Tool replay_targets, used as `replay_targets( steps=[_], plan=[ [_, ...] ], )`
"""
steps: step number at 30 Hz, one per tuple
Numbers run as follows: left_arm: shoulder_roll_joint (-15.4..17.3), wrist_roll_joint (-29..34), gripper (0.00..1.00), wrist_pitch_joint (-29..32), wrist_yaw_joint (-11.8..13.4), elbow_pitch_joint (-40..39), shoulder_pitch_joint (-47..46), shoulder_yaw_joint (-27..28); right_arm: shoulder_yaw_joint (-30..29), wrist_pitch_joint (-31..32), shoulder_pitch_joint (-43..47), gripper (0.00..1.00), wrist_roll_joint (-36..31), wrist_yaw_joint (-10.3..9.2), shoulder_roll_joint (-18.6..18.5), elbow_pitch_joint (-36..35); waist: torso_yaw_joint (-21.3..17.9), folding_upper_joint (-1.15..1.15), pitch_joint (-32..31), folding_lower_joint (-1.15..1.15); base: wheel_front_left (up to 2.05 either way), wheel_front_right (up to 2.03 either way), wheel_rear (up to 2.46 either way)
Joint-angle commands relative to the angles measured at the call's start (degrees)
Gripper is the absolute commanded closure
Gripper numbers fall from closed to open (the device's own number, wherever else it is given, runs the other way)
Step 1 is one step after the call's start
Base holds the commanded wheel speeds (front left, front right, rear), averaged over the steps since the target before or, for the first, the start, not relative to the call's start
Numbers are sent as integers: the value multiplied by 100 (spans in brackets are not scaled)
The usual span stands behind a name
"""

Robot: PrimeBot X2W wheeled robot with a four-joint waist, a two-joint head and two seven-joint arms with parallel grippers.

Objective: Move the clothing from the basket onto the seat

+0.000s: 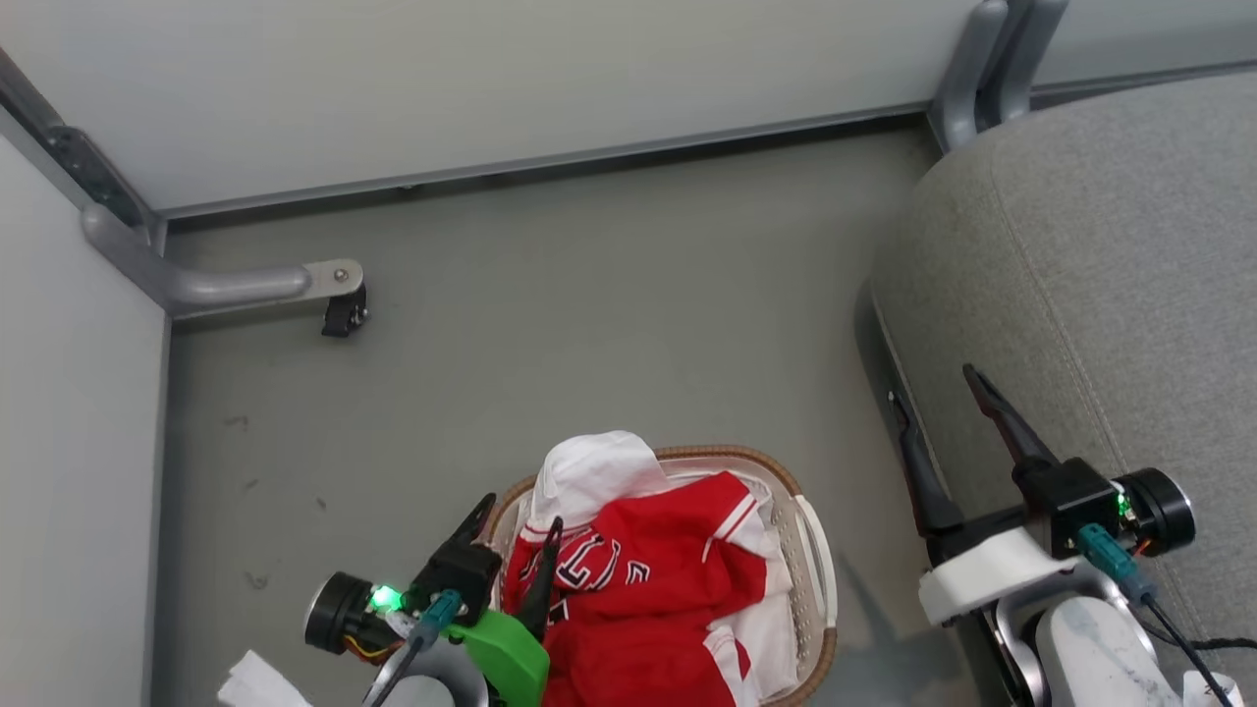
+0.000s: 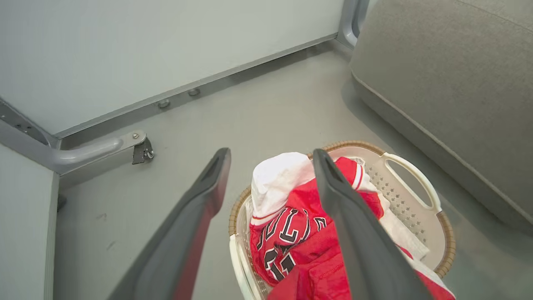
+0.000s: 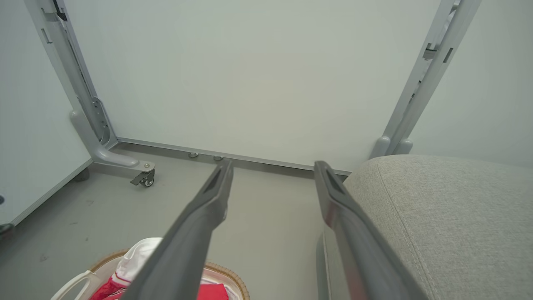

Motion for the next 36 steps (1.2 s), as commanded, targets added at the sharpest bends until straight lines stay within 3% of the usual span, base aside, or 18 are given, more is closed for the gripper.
replay_targets(
  steps=[1, 10, 19, 36],
  plan=[
    [32, 72, 0, 3, -46, 228, -296, -97, -25, -12, -149, 0, 17, -4, -26, -39, -226, 0, 779, 0, 0, 0, 0],
    [34, 10, 0, 164, -194, 1903, -1425, -1122, 17, -12, -678, 0, 142, -4, -22, -176, -615, 0, 1854, 0, 0, 0, 0],
    [37, -314, 0, 570, -194, 2787, -2036, -2001, 164, -12, -1047, 0, 351, -4, -21, -297, -957, 0, 2639, 0, 0, 0, 0],
    [70, -790, 0, 1065, -144, 3772, -2538, -1916, 490, -12, -1270, 0, 729, -4, -20, -336, -1248, 0, 3241, 0, 0, 0, 0]
  ],
)
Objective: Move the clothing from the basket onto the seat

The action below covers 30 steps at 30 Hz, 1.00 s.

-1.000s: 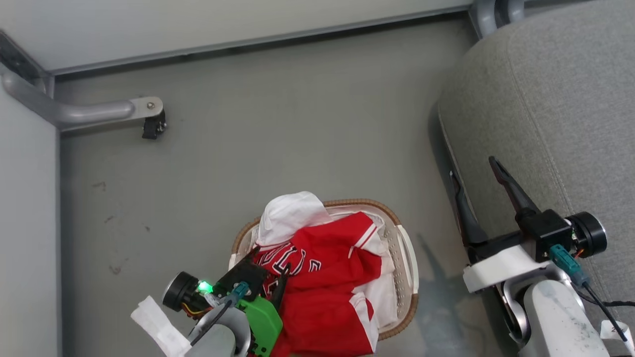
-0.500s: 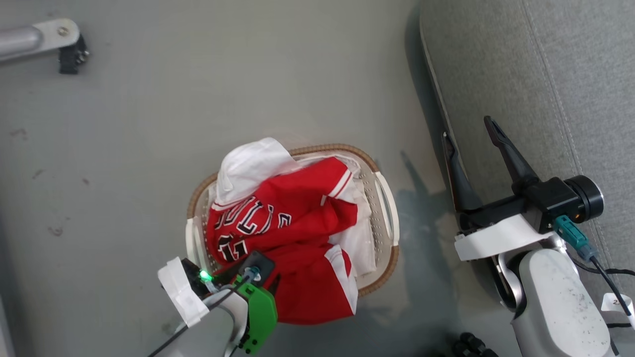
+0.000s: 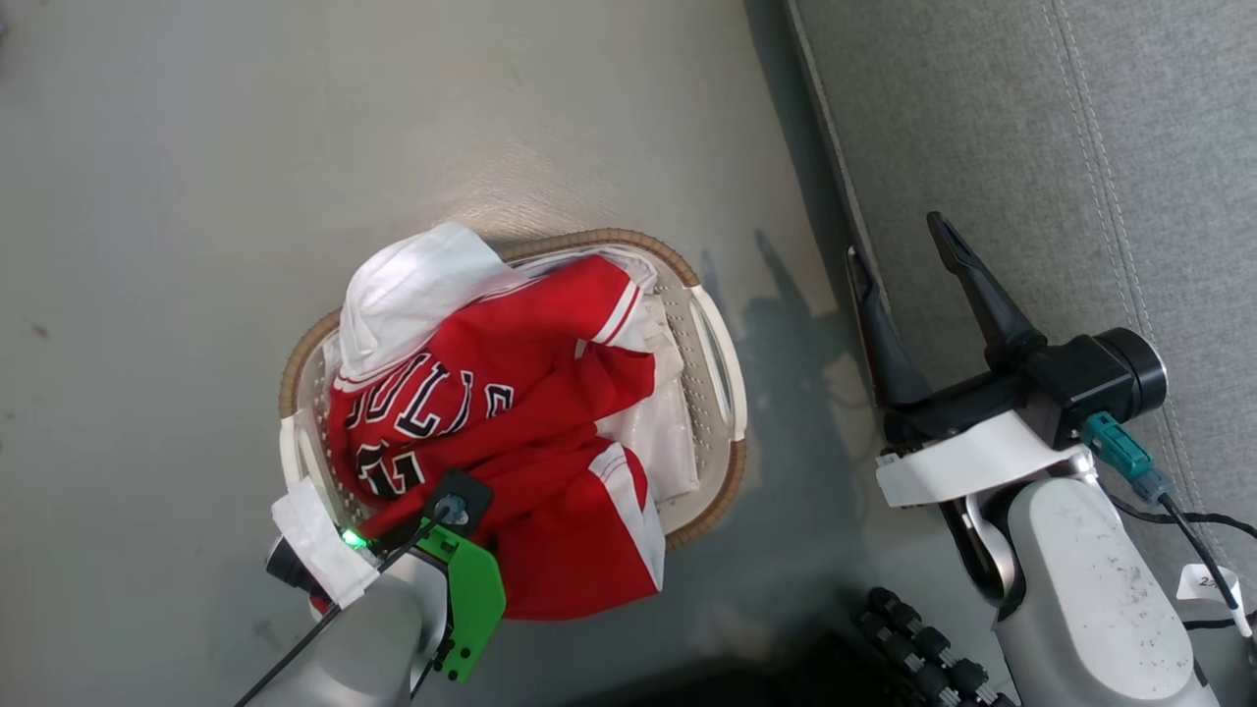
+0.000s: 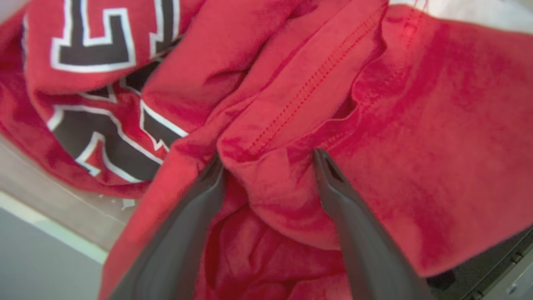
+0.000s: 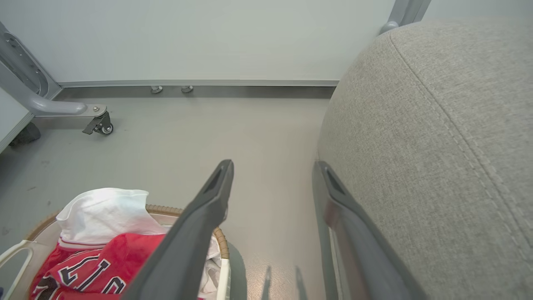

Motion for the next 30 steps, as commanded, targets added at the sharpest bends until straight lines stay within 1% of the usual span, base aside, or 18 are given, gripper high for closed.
replay_targets(
  steps=[1, 3, 4, 5, 7, 12, 16, 22, 30],
  plan=[
    [62, -38, 0, 40, 7, 22, -98, -10, 25, -12, -62, 0, 58, -4, -15, -22, -89, 0, 72, 0, 0, 0, 0],
    [58, -59, 0, 40, 1, 44, -88, -20, 29, -12, -72, 0, 78, -4, -15, -17, -117, 0, 79, 0, 0, 0, 0],
    [58, -72, 33, 33, -4, 51, -82, -23, 21, -12, -72, 0, 90, -4, -16, -12, -125, 0, 77, 0, 0, 0, 0],
    [56, -82, 53, 19, -11, 59, -71, -39, 11, -12, -68, 0, 100, -4, -15, -5, -132, 0, 67, 0, 0, 0, 0],
    [50, -110, 100, -13, -22, 67, -38, -77, -7, -12, -36, 0, 98, -4, -15, 22, -129, 0, 16, 0, 0, 0, 0],
    [30, -172, 100, -146, -42, -1, 57, -192, -31, -13, 72, 0, 80, -4, -15, 128, -59, 0, -230, 0, 0, 0, 0],
    [19, -240, 100, -317, -39, -101, 180, -309, -24, -12, 151, 0, 22, -4, -16, 200, 27, 0, -543, 0, 0, 0, 0],
    [16, -470, 100, -620, -41, -466, 505, -462, -61, -12, 352, 0, -114, -4, -17, 316, 183, 0, -1196, 0, 0, 0, 0],
    [13, -795, 100, -928, -42, -1034, 893, -662, -200, -13, 751, 0, -346, -4, -18, 470, 494, 0, -2245, 0, 0, 0, 0]
  ],
)
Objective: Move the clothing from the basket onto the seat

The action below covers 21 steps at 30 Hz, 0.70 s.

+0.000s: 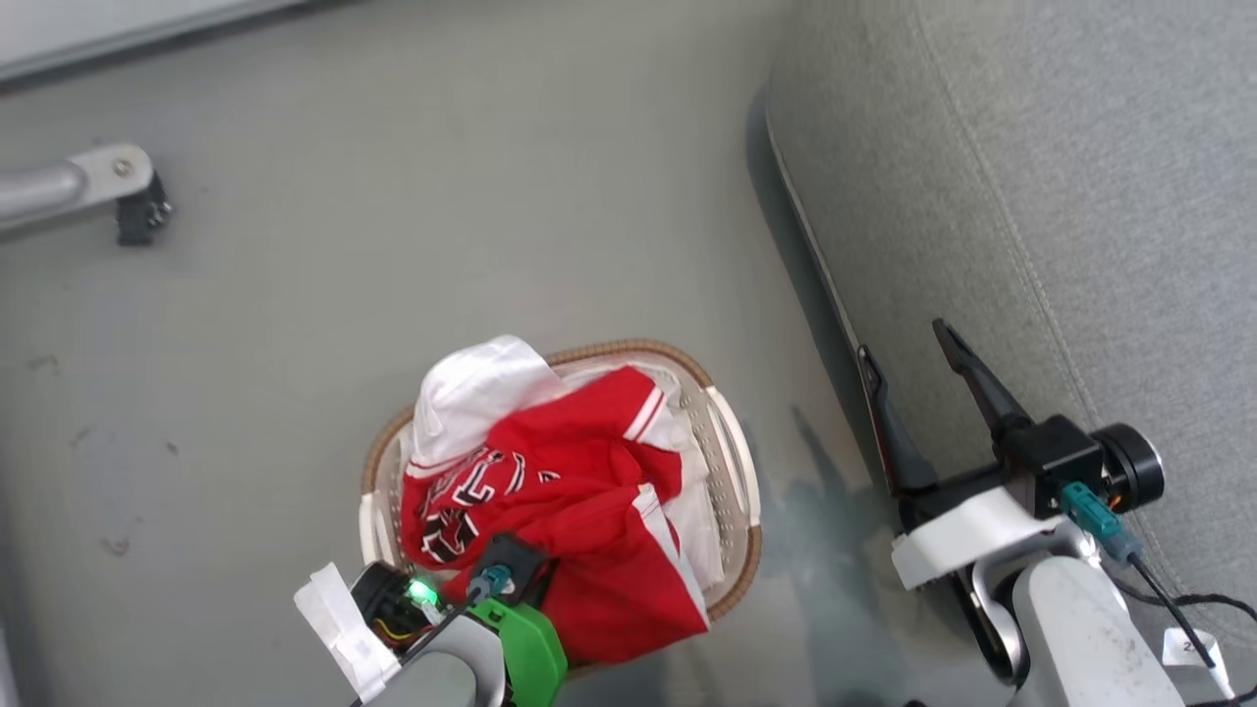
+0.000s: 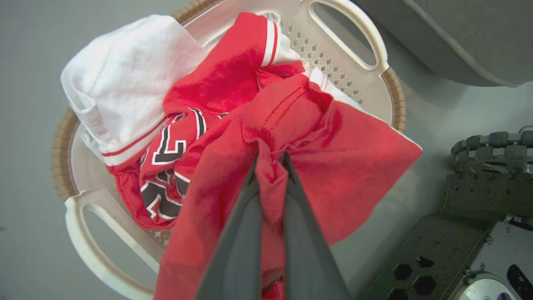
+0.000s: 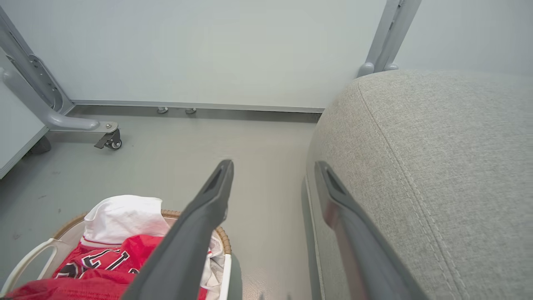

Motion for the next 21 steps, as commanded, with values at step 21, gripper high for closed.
replay_targets(
  steps=[21],
  plan=[
    [629, 244, 100, -177, 80, -2117, -217, 18, -125, -14, 1179, 0, -288, -4, -21, 215, 861, 0, -2777, 0, 0, 0, 0]
  ],
)
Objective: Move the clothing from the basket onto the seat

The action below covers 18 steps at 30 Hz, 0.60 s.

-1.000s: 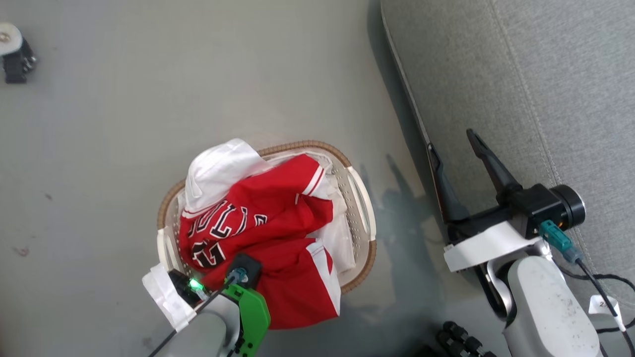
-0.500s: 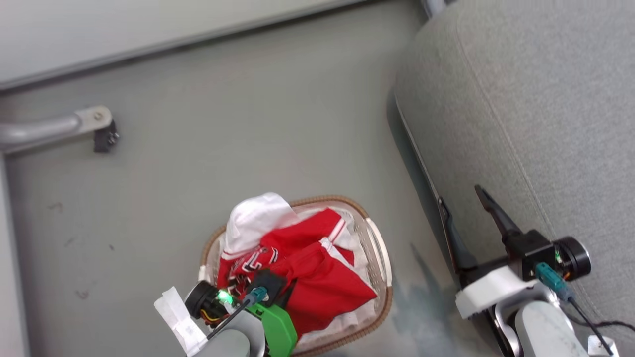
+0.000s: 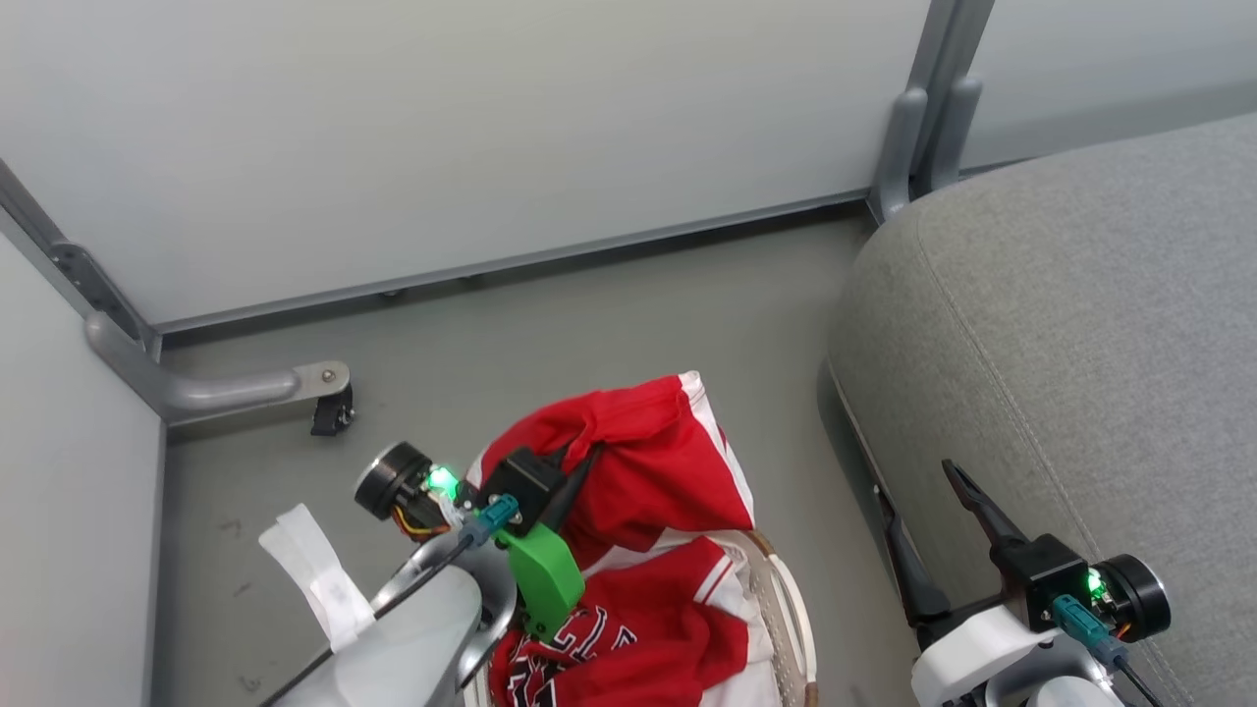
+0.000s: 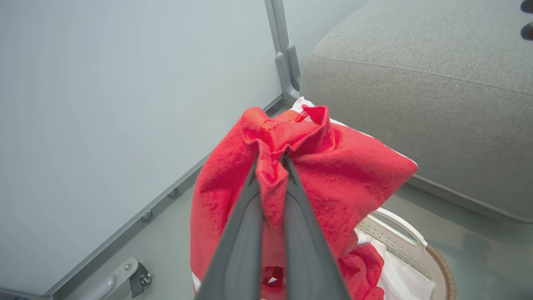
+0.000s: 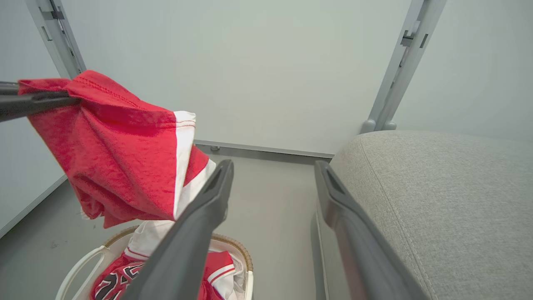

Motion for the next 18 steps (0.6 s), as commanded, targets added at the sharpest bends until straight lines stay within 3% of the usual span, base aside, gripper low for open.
replay_targets(
  steps=[1, 18],
  plan=[
    [93, 34, 100, -9, 14, -131, -140, 13, 15, -12, 79, 0, -43, -4, -21, -4, 217, 0, -455, 0, 0, 0, 0],
    [1061, -103, 100, 805, -63, -1658, -1667, -200, 328, -13, -118, 0, -176, -4, -21, 18, 168, 0, -592, 0, 0, 0, 0]
  ],
)
